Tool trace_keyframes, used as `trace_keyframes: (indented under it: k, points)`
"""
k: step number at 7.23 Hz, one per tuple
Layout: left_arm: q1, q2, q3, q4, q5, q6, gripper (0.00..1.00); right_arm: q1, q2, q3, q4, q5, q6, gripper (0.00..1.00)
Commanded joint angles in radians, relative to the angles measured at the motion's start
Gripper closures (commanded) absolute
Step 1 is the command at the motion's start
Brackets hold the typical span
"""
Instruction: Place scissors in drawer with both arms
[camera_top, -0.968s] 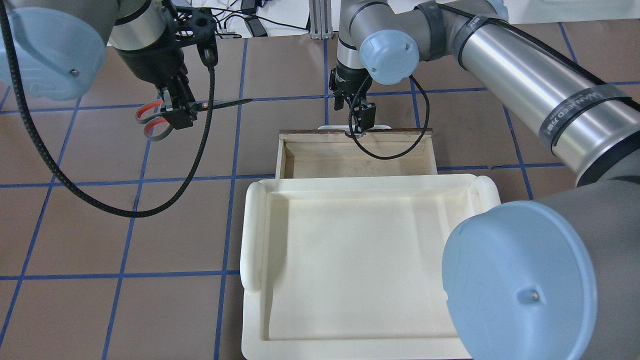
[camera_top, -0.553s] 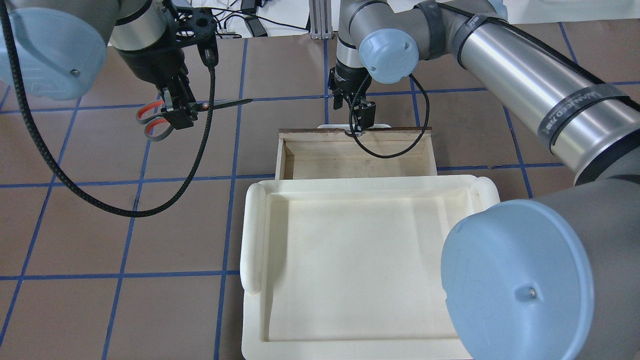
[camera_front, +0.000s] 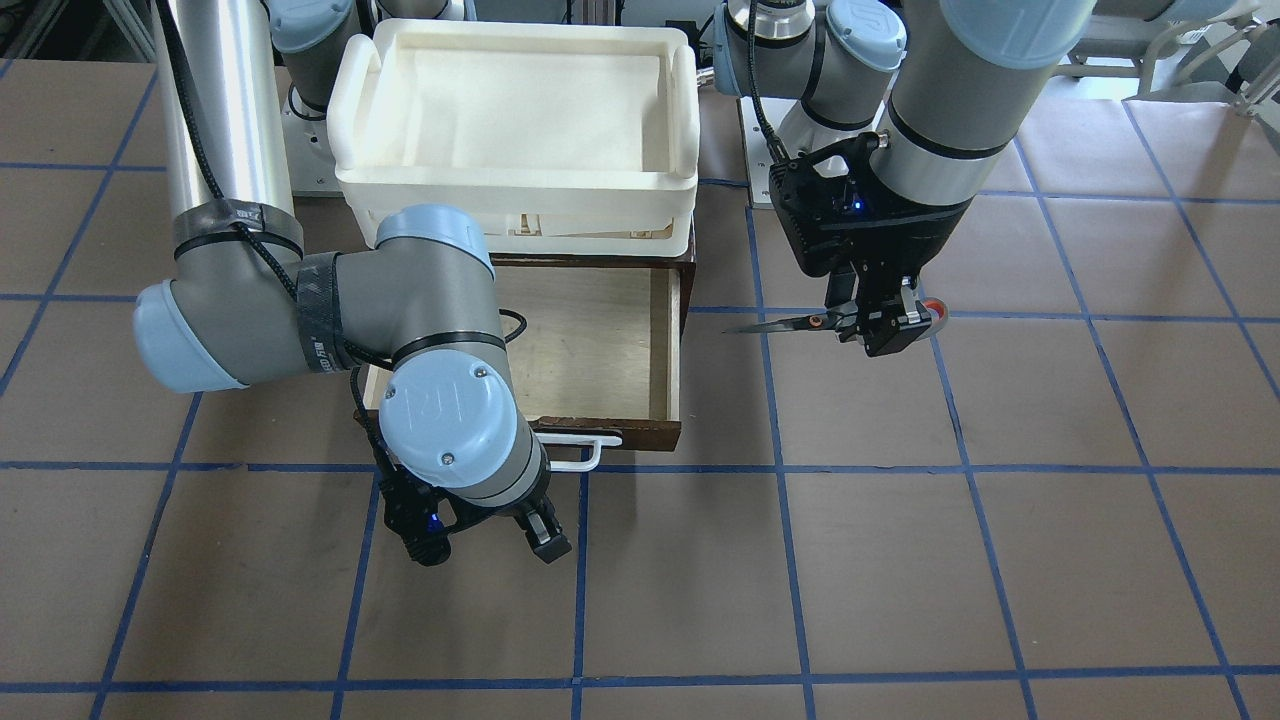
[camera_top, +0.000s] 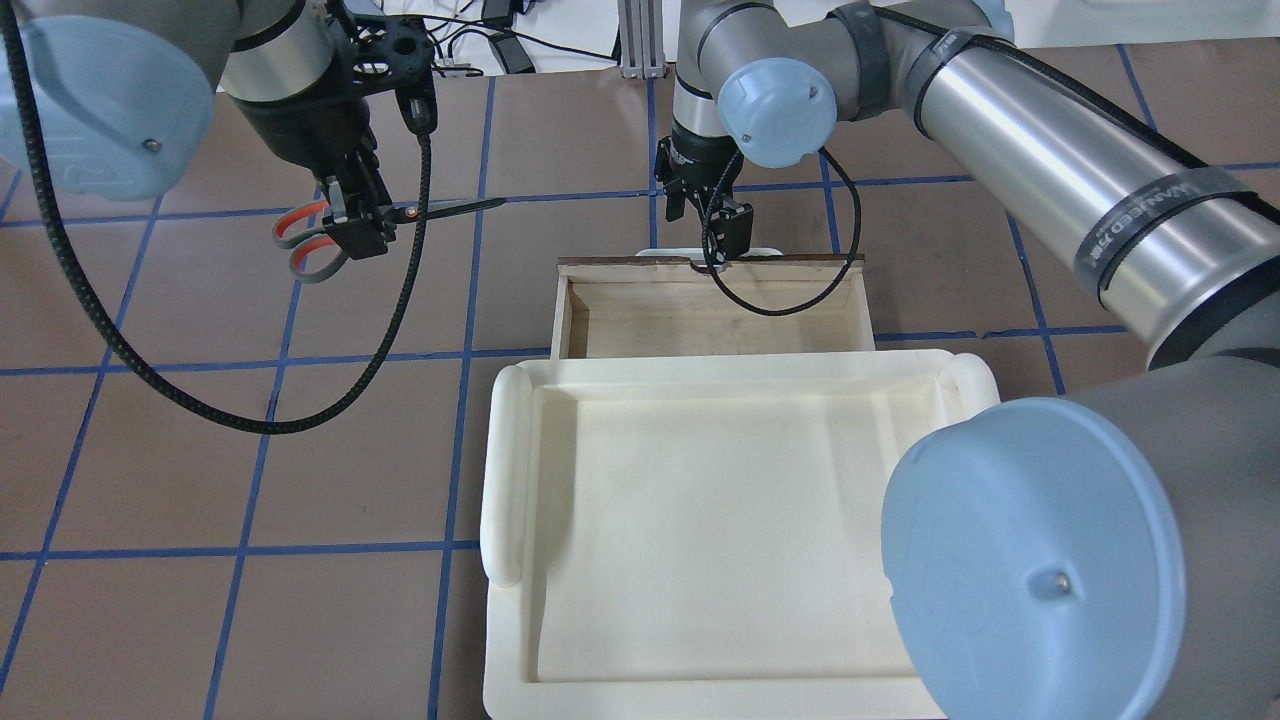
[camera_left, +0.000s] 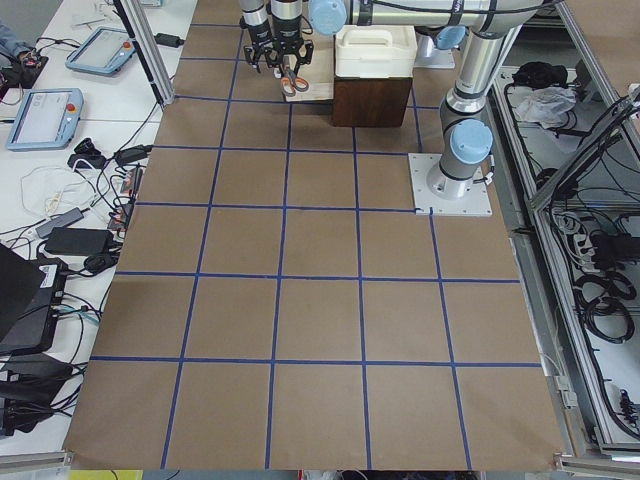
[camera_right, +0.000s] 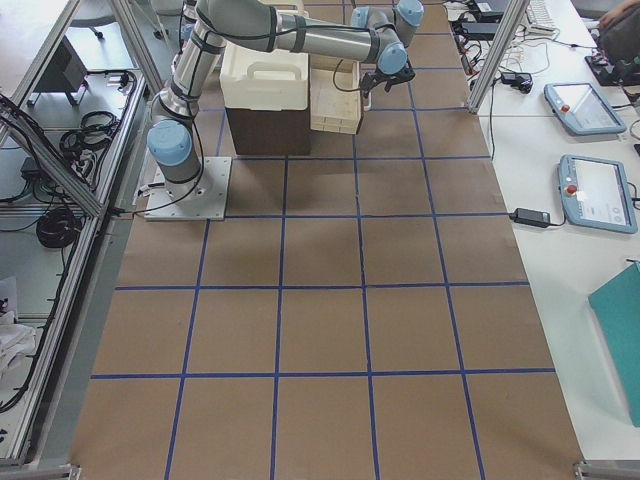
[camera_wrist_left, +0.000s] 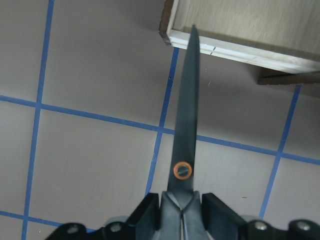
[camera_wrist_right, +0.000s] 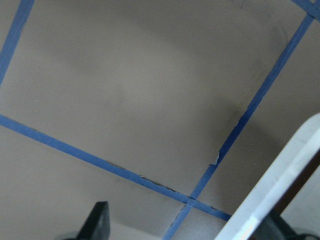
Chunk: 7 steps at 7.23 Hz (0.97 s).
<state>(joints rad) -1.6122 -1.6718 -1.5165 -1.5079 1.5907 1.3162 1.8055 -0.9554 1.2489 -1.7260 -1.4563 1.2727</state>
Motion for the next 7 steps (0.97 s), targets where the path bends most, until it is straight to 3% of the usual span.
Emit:
trace_keyframes:
  k: [1, 3, 6, 7]
  points:
    - [0.000, -0.002, -0.001, 0.002, -0.001, 0.000, 0.90, 0.000, -0.060, 0.006, 0.010, -0.004, -0.150, 0.00]
    - [0.000, -0.002, 0.001, 0.000, -0.001, 0.000, 0.90, -0.008, -0.111, 0.007, 0.010, -0.001, -0.332, 0.00]
    - [-0.008, -0.022, -0.001, -0.011, -0.006, 0.024, 0.92, -0.141, -0.242, 0.050, 0.014, -0.019, -0.910, 0.00]
    - [-0.026, -0.023, -0.002, -0.021, -0.023, 0.025, 0.93, -0.193, -0.284, 0.076, 0.017, -0.038, -1.014, 0.00]
